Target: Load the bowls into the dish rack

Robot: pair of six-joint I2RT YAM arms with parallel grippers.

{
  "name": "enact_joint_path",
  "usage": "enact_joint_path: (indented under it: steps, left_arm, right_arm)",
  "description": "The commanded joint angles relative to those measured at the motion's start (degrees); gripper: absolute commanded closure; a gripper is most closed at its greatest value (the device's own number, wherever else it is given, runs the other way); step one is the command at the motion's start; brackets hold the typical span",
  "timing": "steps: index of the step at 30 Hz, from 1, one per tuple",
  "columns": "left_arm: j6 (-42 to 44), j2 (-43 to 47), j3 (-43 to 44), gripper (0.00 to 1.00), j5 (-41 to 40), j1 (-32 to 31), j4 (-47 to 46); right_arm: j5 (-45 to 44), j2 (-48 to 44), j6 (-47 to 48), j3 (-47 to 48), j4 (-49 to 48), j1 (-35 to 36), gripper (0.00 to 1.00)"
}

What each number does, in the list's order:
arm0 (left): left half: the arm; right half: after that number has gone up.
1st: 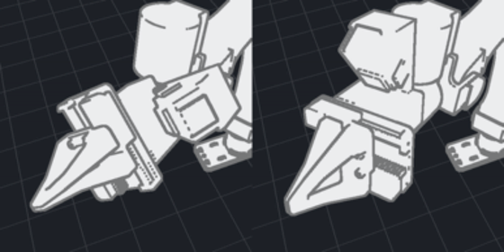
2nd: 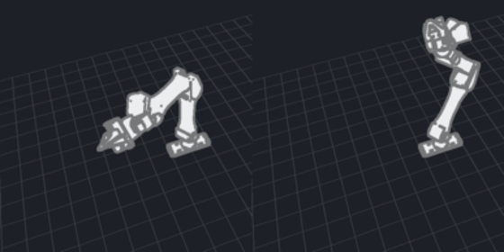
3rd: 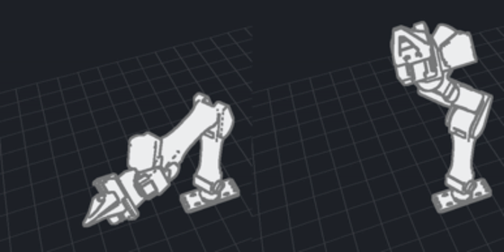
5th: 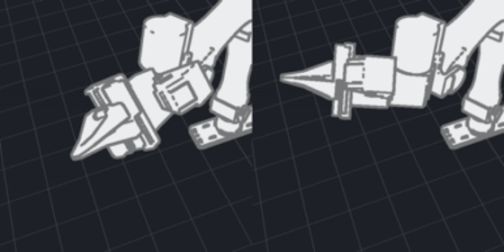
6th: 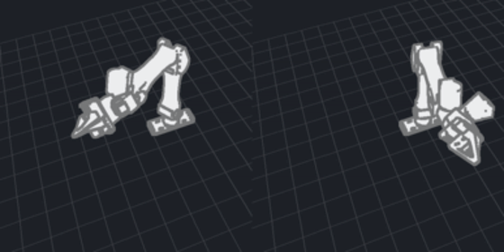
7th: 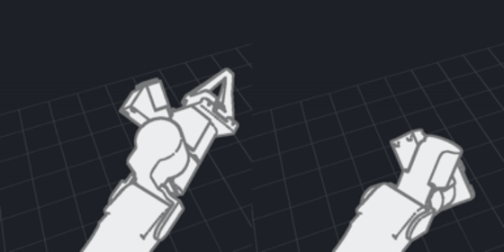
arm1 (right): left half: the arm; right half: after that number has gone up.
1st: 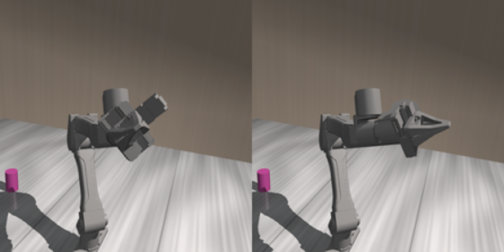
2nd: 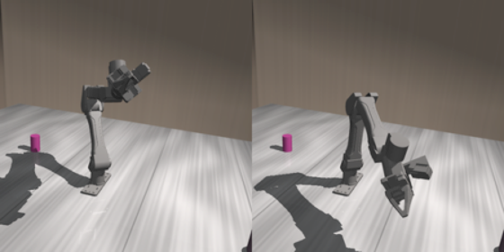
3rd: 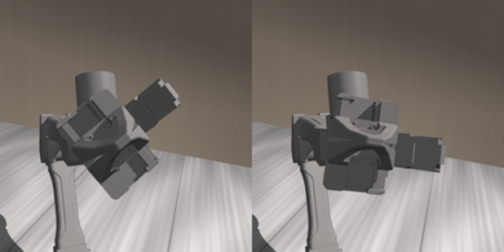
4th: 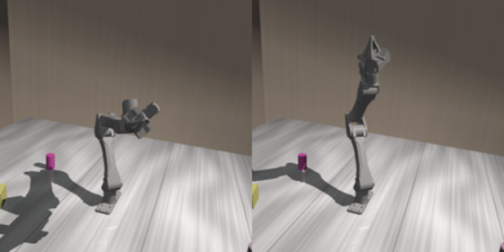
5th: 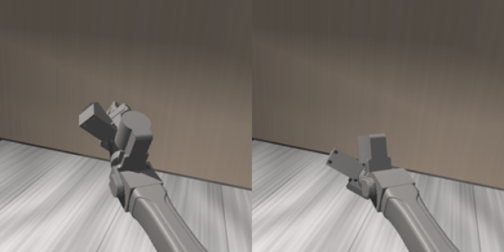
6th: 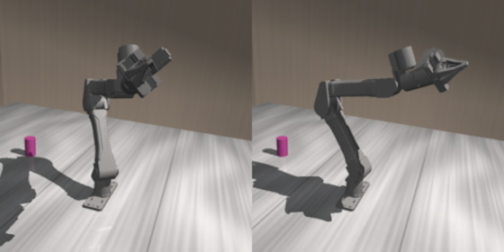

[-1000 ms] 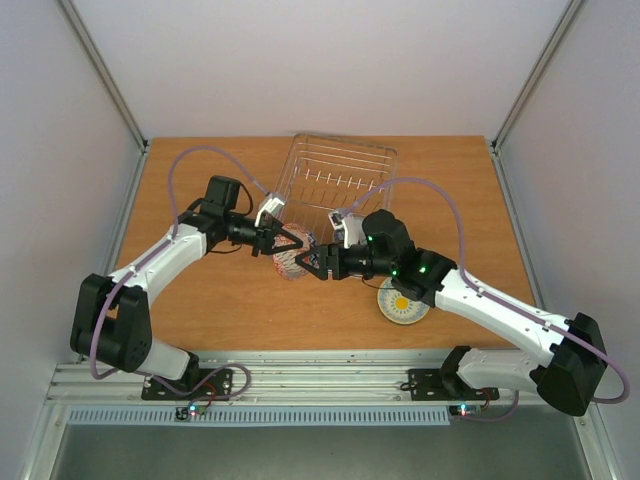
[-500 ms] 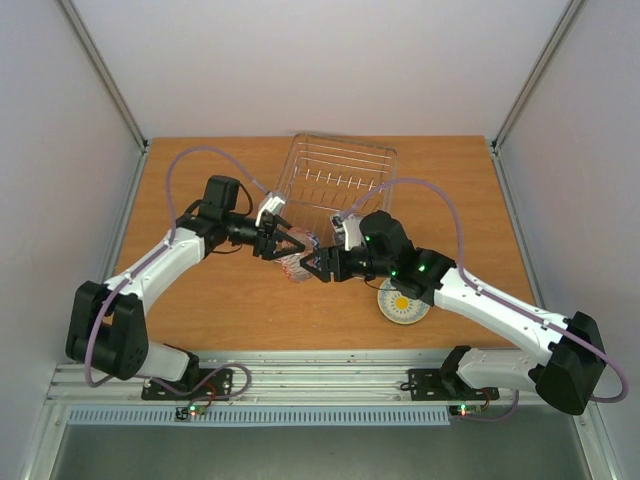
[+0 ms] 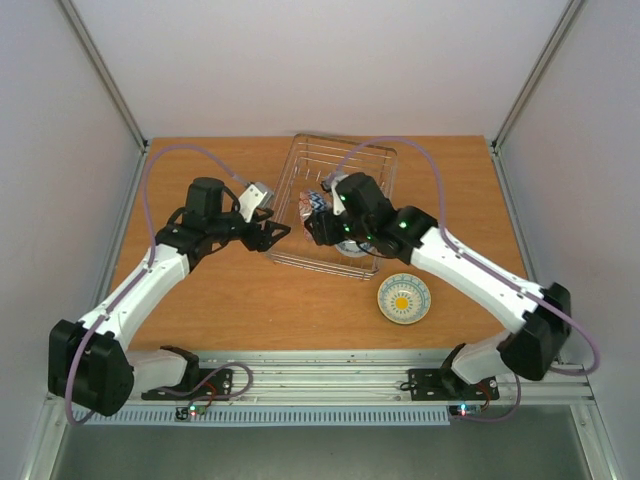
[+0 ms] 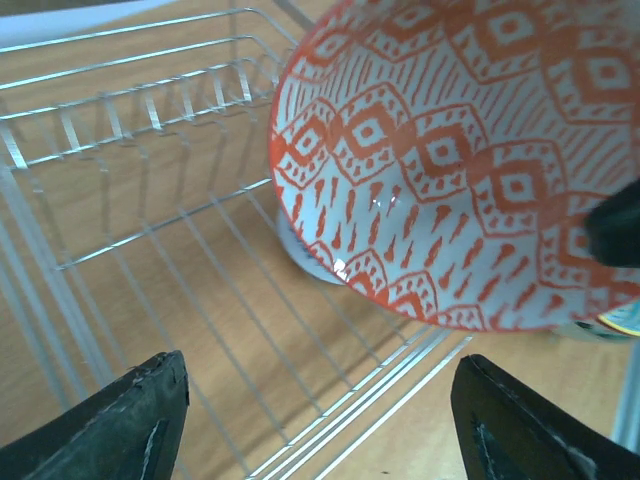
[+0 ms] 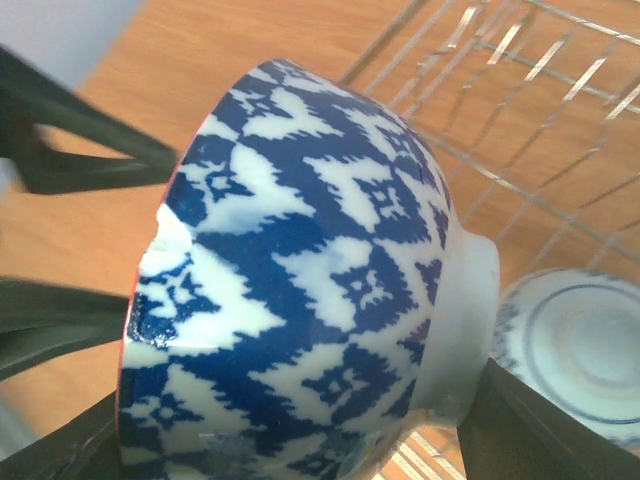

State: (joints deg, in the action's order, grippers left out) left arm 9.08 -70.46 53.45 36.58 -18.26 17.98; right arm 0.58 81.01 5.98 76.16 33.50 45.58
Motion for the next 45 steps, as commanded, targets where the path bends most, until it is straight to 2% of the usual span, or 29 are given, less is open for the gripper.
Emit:
enact_joint_path:
  steps: [1, 7, 11, 17, 21, 36, 40, 43, 45]
  left_arm:
    - [1.6, 2.4, -0.9, 0.27, -8.9, 0.9, -3.1]
    - [-0.1, 1.3, -0.7, 0.26, -6.9, 3.8, -3.5]
    - [-1.3, 0.5, -0.5, 0.26, -7.4, 4.9, -4.0]
    - [-3.6, 1.6, -1.4, 0.26, -17.8, 5.7, -6.6]
    - [-5.0, 1.9, -1.4, 0.26, -21.7, 6.4, -7.2]
    - [-6.1, 3.2, -2.2, 0.25, -23.4, 7.6, -8.3]
    - [-6.3, 3.2, -2.2, 0.24, -23.5, 7.6, -8.4]
    - [-6.2, 3.4, -2.4, 0.24, -23.8, 7.7, -8.7]
    - [-6.2, 3.8, -2.8, 0.24, -23.9, 7.7, -9.2]
  right_arm:
    - [-13.8, 7.0, 7.4, 7.4, 8.5, 0.5, 0.99]
    - [-28.1, 16.3, 12.3, 13.1, 11.8, 3.7, 0.99]
    - [-29.3, 19.0, 13.3, 13.3, 10.7, 3.9, 0.99]
    - [-34.4, 24.5, 15.8, 15.8, 11.4, 4.9, 0.99]
    - [-37.9, 28.9, 17.2, 18.4, 12.1, 6.4, 0.99]
    - [-50.3, 43.6, 18.3, 30.0, 23.2, 7.5, 0.99]
    - [-50.7, 46.4, 18.7, 31.4, 24.8, 7.6, 0.98]
    - [-49.4, 48.0, 18.7, 32.4, 26.0, 7.9, 0.92]
    - [-48.8, 48.8, 18.8, 32.7, 26.0, 8.1, 0.82]
